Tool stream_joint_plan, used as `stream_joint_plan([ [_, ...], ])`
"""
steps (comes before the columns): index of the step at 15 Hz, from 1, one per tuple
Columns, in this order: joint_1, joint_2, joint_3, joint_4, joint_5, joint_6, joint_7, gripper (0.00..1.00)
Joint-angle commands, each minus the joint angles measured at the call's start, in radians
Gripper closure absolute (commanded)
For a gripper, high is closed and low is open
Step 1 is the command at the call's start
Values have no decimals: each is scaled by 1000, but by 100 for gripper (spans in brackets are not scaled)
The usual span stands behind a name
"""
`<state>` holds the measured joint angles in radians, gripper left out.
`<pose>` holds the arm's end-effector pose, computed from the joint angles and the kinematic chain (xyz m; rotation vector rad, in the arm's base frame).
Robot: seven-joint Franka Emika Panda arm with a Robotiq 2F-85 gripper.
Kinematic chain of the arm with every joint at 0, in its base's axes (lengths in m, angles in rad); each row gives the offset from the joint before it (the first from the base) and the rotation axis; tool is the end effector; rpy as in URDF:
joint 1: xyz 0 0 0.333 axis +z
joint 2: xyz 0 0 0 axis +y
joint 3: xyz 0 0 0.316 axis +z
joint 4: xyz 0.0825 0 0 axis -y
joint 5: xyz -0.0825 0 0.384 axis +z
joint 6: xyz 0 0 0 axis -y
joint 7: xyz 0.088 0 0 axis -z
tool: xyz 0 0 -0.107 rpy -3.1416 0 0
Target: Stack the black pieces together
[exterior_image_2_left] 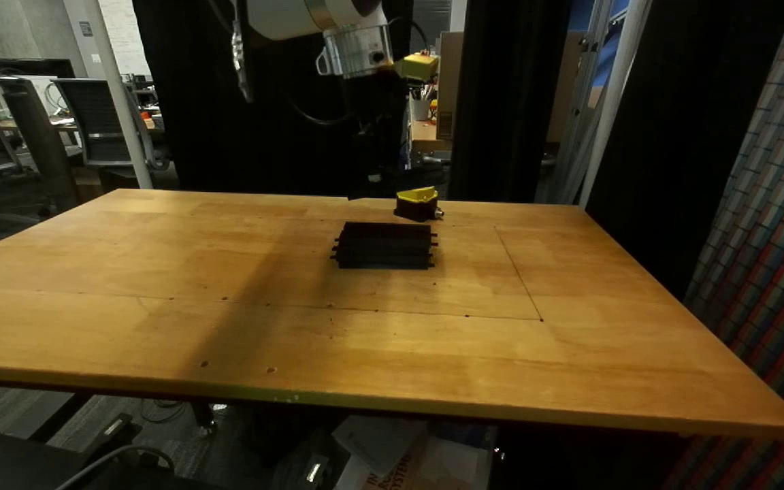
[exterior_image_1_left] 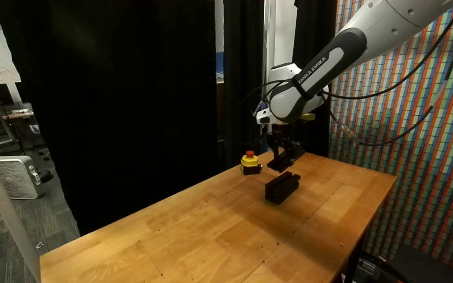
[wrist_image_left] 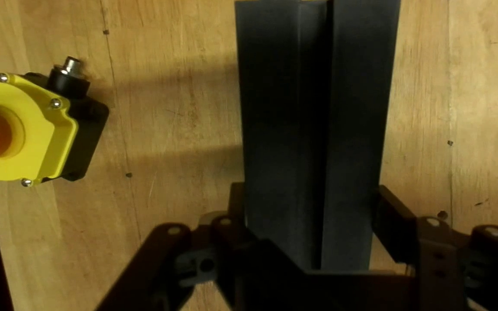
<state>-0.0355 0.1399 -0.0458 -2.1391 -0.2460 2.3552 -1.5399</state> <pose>0.5651 -0.0490 0.3477 2.0305 2.1478 -0.1237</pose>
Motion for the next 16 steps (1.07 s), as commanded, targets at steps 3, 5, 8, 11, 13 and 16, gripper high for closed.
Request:
stream_joint_plan([
  [3,-29,41,27,41,97,10,-85,54],
  [5,-31,51,31,42,122,12,-101,54],
  [8,-34,67,37,44,147,11,-119,54],
  [11,-40,84,43,46,170,11,-143,54],
  [13,-45,97,46,48,184,12,-158,54],
  [16,-55,113,50,56,199,10,-183,54],
])
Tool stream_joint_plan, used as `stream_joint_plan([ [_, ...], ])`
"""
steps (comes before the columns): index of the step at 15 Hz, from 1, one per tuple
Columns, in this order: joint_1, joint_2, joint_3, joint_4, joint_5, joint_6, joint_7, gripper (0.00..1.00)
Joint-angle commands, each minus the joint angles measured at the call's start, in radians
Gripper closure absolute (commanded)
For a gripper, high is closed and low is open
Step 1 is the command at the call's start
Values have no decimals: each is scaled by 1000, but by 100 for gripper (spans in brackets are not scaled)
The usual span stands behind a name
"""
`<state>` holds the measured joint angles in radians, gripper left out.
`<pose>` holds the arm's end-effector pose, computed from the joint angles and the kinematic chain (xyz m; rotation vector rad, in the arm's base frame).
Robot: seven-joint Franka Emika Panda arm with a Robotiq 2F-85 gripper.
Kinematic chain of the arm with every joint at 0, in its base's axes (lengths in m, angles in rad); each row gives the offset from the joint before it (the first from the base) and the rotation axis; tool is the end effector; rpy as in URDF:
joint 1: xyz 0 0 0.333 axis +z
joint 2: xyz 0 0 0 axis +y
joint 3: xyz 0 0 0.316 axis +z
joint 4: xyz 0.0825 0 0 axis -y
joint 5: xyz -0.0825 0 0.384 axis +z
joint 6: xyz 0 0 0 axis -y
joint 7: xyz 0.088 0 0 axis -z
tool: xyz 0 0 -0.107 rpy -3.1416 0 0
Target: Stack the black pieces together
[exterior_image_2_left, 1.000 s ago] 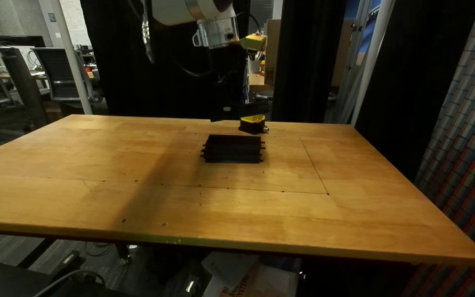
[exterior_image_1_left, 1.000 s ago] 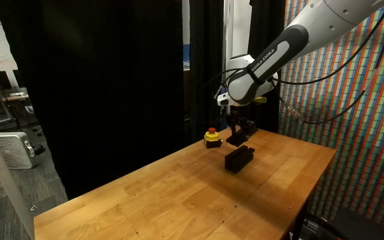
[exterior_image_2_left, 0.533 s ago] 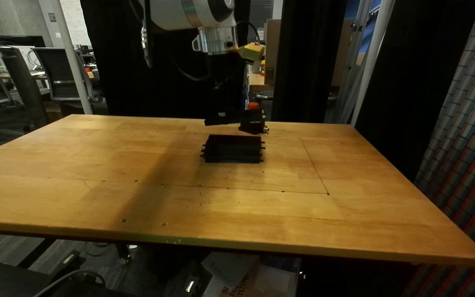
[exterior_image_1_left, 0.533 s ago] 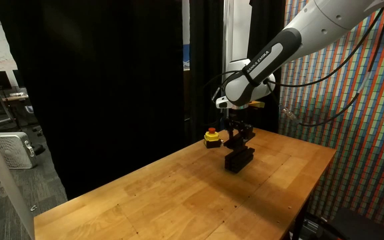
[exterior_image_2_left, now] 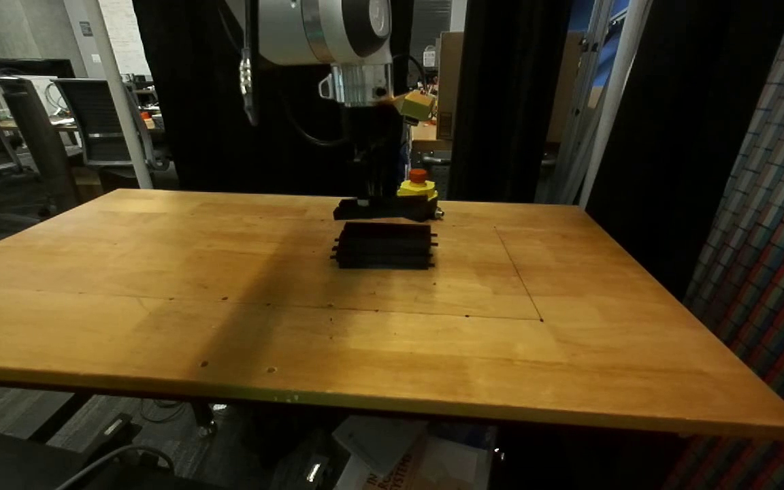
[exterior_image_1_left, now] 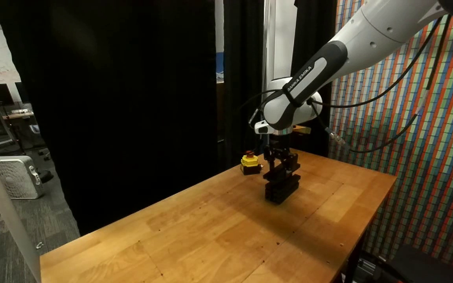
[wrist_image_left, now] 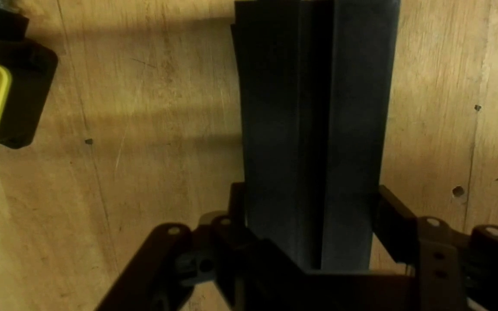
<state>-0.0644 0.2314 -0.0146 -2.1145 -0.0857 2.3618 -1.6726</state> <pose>0.5727 -0.0463 0.3063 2.0902 2.2729 -0.0604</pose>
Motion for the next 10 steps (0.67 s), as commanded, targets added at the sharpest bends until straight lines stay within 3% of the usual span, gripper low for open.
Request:
stream_joint_plan([
  [1,-31,26,20,35,43,1,-60,54],
  [10,-66,61,28,53,88,-3,-138,54],
])
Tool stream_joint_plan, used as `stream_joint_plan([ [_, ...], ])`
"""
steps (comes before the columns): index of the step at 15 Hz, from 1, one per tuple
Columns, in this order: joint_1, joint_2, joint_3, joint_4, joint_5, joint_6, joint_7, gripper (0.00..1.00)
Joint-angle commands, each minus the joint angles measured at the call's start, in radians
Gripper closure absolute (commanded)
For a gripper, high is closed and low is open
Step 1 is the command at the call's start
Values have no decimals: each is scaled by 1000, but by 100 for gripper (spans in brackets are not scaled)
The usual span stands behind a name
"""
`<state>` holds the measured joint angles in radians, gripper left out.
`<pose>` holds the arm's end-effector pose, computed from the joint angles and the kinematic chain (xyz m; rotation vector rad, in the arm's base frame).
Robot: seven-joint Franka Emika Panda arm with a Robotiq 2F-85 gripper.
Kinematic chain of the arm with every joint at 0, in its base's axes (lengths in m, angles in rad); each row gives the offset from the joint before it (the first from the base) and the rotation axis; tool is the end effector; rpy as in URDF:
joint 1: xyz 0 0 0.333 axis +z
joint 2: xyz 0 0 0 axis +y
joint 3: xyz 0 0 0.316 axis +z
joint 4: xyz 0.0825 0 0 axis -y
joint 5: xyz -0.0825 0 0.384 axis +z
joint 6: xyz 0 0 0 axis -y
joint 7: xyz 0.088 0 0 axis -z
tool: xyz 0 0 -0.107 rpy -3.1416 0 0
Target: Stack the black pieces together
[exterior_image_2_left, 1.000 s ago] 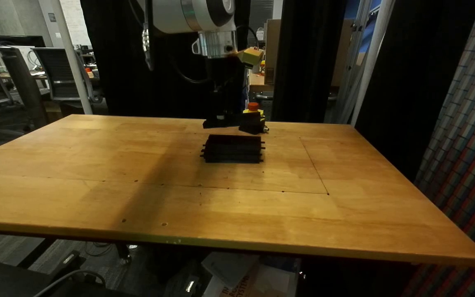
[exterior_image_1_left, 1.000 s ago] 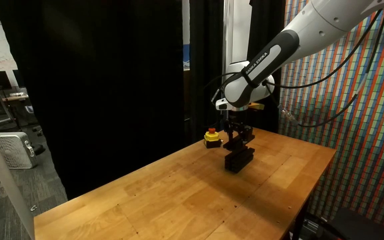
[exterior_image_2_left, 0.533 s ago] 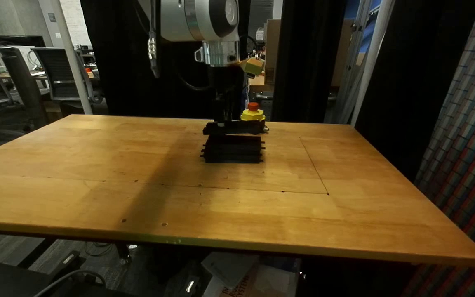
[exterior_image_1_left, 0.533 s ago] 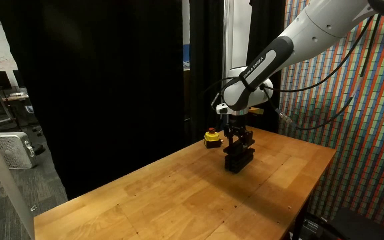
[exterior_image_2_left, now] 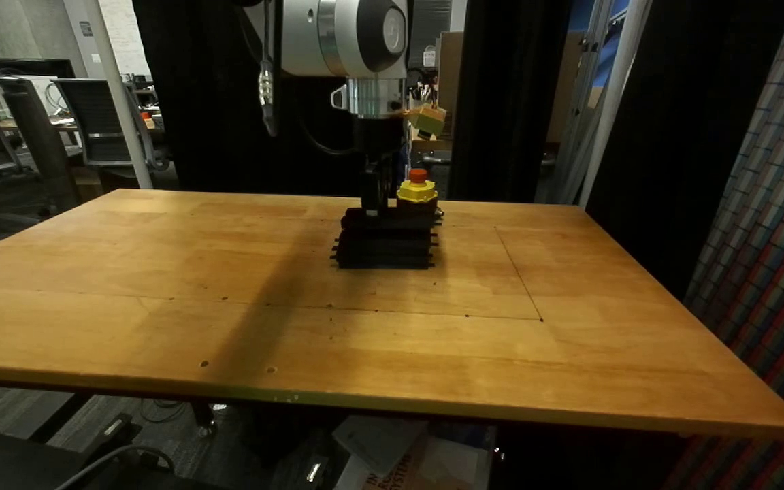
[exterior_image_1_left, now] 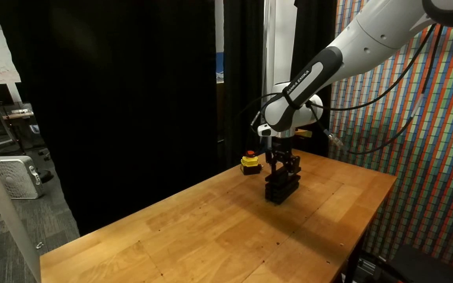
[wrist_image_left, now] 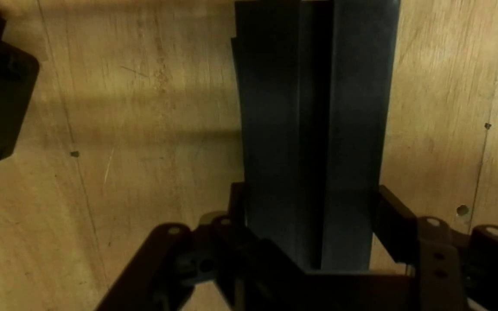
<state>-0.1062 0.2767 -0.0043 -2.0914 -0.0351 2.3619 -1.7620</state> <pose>0.5767 -0.0644 0.2898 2.0937 2.3281 -0.0383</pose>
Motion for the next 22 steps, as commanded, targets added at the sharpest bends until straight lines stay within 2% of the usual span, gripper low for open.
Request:
stream_joint_plan([
  [1,-27,20,19,32,44,-4,-57,54],
  [18,-46,45,26,42,82,-5,-102,54],
  [19,-47,44,26,42,83,-11,-100,7],
  [22,-48,35,24,37,83,-15,-97,0],
])
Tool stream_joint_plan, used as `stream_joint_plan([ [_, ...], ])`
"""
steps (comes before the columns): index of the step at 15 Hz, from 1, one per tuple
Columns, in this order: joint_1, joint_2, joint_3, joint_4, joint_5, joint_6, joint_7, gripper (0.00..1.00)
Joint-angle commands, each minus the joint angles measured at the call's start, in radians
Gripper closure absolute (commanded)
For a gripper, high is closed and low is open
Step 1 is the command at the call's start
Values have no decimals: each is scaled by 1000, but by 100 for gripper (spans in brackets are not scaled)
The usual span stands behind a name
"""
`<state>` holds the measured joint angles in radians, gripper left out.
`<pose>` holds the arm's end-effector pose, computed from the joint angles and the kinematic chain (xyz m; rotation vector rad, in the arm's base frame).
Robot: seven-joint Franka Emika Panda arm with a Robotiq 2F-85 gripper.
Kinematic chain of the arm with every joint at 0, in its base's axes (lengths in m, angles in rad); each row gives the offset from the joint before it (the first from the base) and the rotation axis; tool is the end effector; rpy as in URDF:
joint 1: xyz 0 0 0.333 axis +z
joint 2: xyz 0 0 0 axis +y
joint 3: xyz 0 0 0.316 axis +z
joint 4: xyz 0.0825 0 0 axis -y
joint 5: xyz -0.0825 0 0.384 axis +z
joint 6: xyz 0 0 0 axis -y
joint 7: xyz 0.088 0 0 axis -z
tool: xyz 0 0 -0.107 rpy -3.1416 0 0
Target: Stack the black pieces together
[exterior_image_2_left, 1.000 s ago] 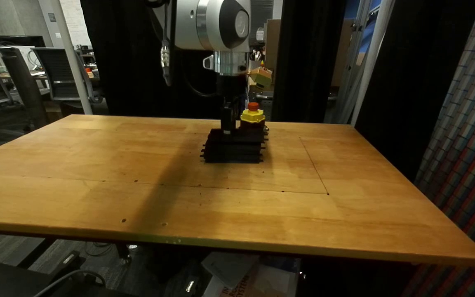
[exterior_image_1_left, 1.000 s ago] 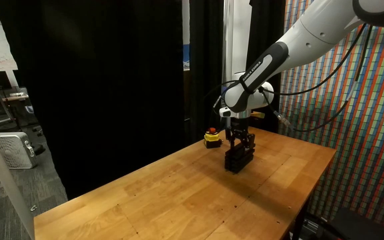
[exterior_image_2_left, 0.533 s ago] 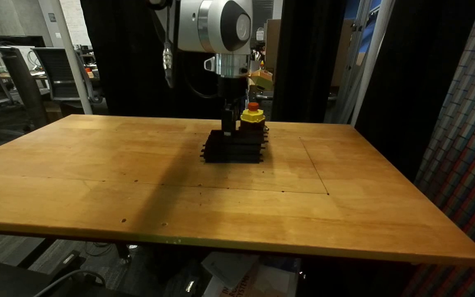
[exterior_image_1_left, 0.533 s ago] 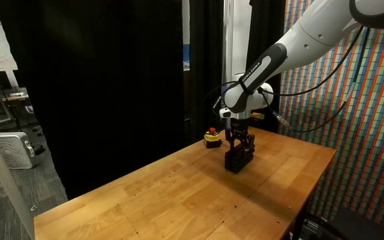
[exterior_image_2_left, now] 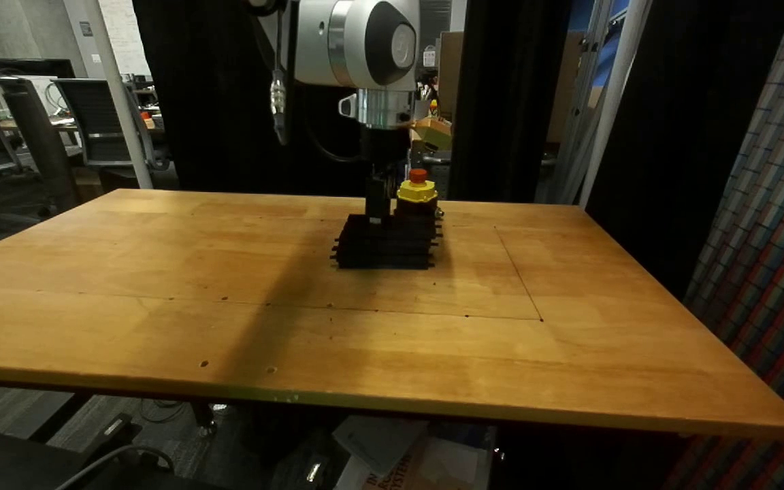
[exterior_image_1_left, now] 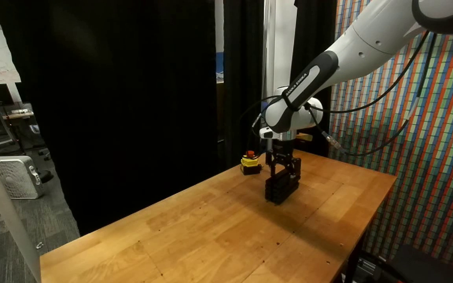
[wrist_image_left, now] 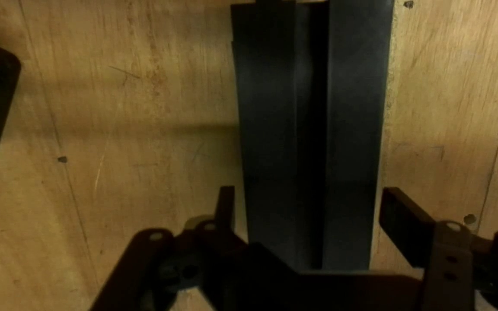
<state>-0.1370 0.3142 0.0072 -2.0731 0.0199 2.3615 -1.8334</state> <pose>0.5795 -0.0755 0.2755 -2.0662 -2.3260 0.0015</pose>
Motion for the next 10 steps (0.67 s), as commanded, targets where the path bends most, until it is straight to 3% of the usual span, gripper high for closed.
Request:
stream_joint_plan([
  [1,-17,-8,13,17,29,-19,-25,0],
  [6,3,-87,5,19,8,-116,28,0],
  [8,13,-148,-3,27,13,-217,94,0],
  [10,22,-240,-19,29,11,-342,238,0],
])
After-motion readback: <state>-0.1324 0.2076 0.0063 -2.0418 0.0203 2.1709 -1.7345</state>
